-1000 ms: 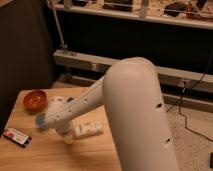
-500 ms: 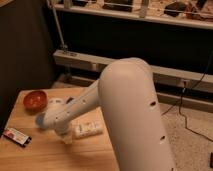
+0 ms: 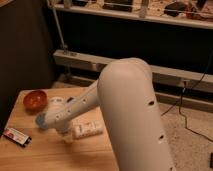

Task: Stand the bottle upright

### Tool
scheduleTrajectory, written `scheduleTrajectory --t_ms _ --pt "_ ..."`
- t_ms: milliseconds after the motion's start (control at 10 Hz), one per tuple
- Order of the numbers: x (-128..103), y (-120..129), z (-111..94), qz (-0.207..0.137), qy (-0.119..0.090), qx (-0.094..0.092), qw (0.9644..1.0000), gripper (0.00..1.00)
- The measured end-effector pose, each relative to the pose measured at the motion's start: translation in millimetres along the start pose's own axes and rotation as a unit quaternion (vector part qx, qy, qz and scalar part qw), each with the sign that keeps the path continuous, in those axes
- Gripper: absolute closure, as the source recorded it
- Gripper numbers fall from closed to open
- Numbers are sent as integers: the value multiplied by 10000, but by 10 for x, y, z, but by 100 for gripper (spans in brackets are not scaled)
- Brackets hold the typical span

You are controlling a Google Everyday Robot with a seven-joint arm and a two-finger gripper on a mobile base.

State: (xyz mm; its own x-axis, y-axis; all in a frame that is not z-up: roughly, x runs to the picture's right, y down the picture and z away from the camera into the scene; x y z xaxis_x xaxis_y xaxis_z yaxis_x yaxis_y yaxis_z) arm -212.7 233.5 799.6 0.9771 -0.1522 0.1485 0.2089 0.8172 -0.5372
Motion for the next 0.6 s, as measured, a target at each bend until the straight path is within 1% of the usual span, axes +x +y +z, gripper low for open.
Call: scheduleTrajectory --t_ms 200,600 --pt "20 -4 15 14 22 -24 10000 35" --pt "51 50 94 11 74 -147 9999 35"
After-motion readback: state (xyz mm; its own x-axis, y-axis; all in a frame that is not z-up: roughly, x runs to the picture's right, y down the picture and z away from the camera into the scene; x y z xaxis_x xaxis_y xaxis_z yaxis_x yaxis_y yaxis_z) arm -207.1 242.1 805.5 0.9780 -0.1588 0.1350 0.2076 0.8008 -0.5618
